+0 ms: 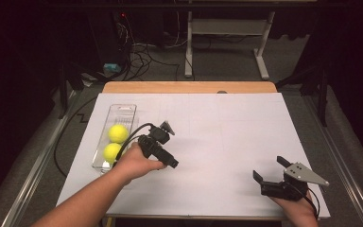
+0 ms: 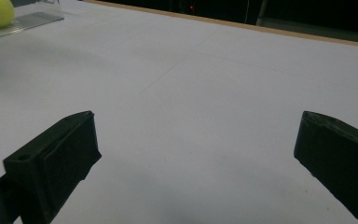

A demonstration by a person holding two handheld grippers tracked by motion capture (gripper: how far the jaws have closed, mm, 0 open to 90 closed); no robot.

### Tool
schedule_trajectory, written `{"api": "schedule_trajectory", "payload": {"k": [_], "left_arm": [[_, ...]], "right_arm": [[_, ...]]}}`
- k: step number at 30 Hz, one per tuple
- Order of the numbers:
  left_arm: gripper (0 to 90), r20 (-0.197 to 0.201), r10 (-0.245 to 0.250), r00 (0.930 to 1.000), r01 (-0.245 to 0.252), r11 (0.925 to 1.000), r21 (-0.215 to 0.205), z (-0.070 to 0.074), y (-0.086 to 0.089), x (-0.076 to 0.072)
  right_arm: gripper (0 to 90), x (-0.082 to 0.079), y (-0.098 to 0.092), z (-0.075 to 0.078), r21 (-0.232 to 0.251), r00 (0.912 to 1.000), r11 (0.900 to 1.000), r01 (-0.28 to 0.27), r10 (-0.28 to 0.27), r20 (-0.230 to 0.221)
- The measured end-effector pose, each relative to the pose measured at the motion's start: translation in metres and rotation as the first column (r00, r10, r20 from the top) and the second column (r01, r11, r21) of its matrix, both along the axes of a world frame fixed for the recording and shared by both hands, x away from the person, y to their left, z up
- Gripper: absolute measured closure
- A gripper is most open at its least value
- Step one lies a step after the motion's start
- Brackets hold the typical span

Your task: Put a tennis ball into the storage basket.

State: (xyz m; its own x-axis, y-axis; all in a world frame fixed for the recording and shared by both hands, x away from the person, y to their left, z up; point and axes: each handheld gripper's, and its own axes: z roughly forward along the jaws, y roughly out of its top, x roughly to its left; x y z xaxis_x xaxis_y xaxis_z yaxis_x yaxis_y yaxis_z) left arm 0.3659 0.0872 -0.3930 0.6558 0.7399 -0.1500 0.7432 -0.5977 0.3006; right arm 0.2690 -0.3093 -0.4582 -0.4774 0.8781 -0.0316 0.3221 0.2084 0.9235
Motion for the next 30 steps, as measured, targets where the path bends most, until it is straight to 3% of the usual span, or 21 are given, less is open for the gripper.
{"api": "schedule_trajectory", "payload": {"k": [3,4,7,11,12,16,19,21,22,24,25,28,30], "left_arm": [[0.4,0.064,0.02,0.9978,-0.016,0.9975,-0.069,-0.01,0.0,-0.01],[0.2,0.09,0.022,0.9957,-0.016,0.9975,-0.069,-0.013,-0.001,-0.014],[0.2,0.145,0.057,0.9877,-0.039,0.9911,-0.127,-0.024,0.001,-0.019],[0.2,0.213,0.106,0.9712,-0.062,0.9764,-0.207,-0.04,0.007,-0.023],[0.2,0.22,0.109,0.9694,-0.06,0.9748,-0.215,-0.045,0.008,-0.023],[0.2,0.26,0.113,0.9591,-0.034,0.9569,-0.288,-0.057,0.011,-0.026],[0.2,0.306,0.12,0.9442,-0.004,0.9347,-0.355,-0.062,0.016,-0.029],[0.2,0.355,0.119,0.9273,0.031,0.9199,-0.391,-0.064,0.018,-0.033],[0.2,0.38,0.114,0.9177,0.053,0.9137,-0.403,-0.063,0.02,-0.036],[0.2,0.442,0.124,0.8886,0.087,0.8997,-0.428,-0.06,0.024,-0.04],[0.2,0.455,0.136,0.8801,0.094,0.8893,-0.447,-0.059,0.027,-0.042],[0.2,0.464,0.189,0.8652,0.079,0.8633,-0.498,-0.061,0.038,-0.044],[0.2,0.467,0.214,0.8578,0.068,0.854,-0.516,-0.062,0.044,-0.044]], "right_arm": [[0.0,0.0,-0.001,0.001,0.0,1.0,1.0,0.001,-0.001,0.008],[0.0,0.0,-0.001,0.001,0.002,1.0,1.0,0.0,0.0,0.007],[0.0,-0.001,0.001,0.001,0.003,1.0,1.0,-0.001,0.001,0.004],[0.0,-0.002,0.002,0.002,0.008,1.0,1.0,-0.006,0.006,0.004],[0.0,-0.002,0.002,0.002,0.011,0.9999,1.0,-0.008,0.008,0.007],[0.0,-0.002,0.003,0.002,0.017,0.9999,1.0,-0.008,0.008,0.009],[0.0,-0.003,0.004,0.002,0.026,0.9999,1.0,-0.009,0.009,0.012],[0.0,-0.003,0.005,0.002,0.032,0.9999,0.999,-0.008,0.008,0.014],[0.0,-0.003,0.005,0.002,0.036,0.9998,0.999,-0.007,0.007,0.017],[0.0,-0.004,0.006,0.002,0.042,0.9998,0.999,-0.001,0.0,0.018],[0.0,-0.004,0.006,0.002,0.047,0.9998,0.999,0.001,-0.002,0.018],[0.0,-0.004,0.009,0.002,0.055,0.9998,0.998,0.007,-0.008,0.019],[0.0,-0.006,0.01,0.004,0.061,0.9998,0.998,0.011,-0.012,0.018]]}}
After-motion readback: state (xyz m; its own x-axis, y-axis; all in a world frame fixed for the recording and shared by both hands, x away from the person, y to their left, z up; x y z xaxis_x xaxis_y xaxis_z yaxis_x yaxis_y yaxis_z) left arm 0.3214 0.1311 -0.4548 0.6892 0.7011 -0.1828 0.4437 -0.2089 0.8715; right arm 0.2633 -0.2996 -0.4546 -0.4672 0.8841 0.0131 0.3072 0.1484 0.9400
